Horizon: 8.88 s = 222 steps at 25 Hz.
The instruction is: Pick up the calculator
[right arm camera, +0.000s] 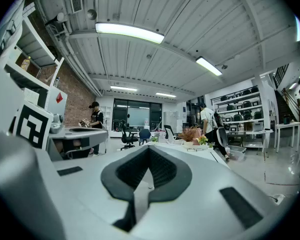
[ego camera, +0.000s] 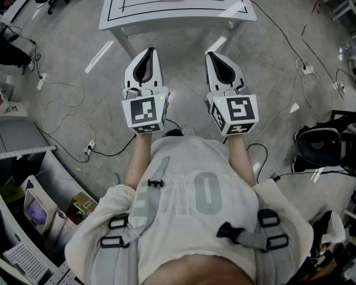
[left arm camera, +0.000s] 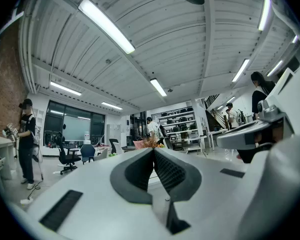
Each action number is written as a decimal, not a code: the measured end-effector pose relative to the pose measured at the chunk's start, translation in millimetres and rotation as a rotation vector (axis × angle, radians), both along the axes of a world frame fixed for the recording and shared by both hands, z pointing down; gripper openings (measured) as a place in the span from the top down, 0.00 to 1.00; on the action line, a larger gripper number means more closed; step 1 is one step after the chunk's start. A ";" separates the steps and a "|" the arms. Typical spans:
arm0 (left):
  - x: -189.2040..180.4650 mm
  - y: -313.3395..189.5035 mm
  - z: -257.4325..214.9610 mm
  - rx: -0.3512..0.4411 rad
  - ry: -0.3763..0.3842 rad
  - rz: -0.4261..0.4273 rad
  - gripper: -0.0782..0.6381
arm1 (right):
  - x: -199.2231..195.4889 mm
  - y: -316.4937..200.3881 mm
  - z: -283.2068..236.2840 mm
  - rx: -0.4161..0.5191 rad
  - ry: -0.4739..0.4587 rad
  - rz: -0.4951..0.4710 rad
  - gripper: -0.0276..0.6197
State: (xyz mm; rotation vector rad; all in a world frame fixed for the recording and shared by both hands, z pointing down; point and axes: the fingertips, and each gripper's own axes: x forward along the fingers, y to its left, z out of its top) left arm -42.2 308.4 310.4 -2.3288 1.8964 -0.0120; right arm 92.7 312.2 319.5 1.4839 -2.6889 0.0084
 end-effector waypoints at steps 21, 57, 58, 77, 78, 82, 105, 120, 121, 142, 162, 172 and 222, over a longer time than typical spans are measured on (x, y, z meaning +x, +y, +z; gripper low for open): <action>-21.4 -0.1 10.5 -0.074 -0.045 -0.103 0.86 | -15.6 -14.2 19.1 -0.051 0.003 -0.060 0.95; -58.8 -453.1 -43.7 0.018 -0.032 0.140 0.86 | -58.9 -435.2 -33.3 -0.011 -0.022 0.106 0.95; -61.6 -466.3 -46.1 0.008 -0.024 0.147 0.86 | -63.2 -448.9 -35.9 -0.013 -0.023 0.108 0.95; -70.1 -531.8 -34.0 -0.039 0.047 0.143 0.86 | -87.2 -525.1 -24.0 -0.048 0.000 0.016 0.95; -69.2 -532.5 -34.7 -0.037 0.047 0.139 0.86 | -86.4 -526.6 -23.2 -0.049 0.000 0.014 0.95; -67.7 -535.3 -33.5 -0.030 0.046 0.131 0.86 | -83.7 -529.9 -23.0 -0.049 0.002 0.008 0.95; -57.0 -557.1 -30.3 -0.083 0.175 0.255 0.37 | -72.2 -539.3 -21.6 -0.054 -0.001 0.007 0.95; -51.2 -611.4 54.5 -0.424 0.140 0.524 0.37 | -73.8 -548.8 11.2 -0.162 0.002 0.009 0.95; -49.9 -612.3 63.1 -0.459 0.152 0.551 0.37 | -73.3 -548.6 14.5 -0.174 0.002 0.014 0.95; -27.3 -607.4 203.9 -1.124 0.494 0.806 0.37 | -74.6 -563.4 80.8 -0.376 0.002 0.029 0.95; -27.9 -601.6 231.8 -1.312 0.323 0.738 0.65 | -83.5 -556.6 87.2 -0.402 0.000 0.030 0.95; -33.2 -599.0 226.9 -1.304 0.463 0.717 0.71 | -84.6 -552.0 88.4 -0.406 -0.006 0.045 0.95; -59.1 -634.9 -46.8 -0.306 0.129 0.261 0.79 | -66.8 -573.8 -42.1 0.002 0.022 -0.041 0.95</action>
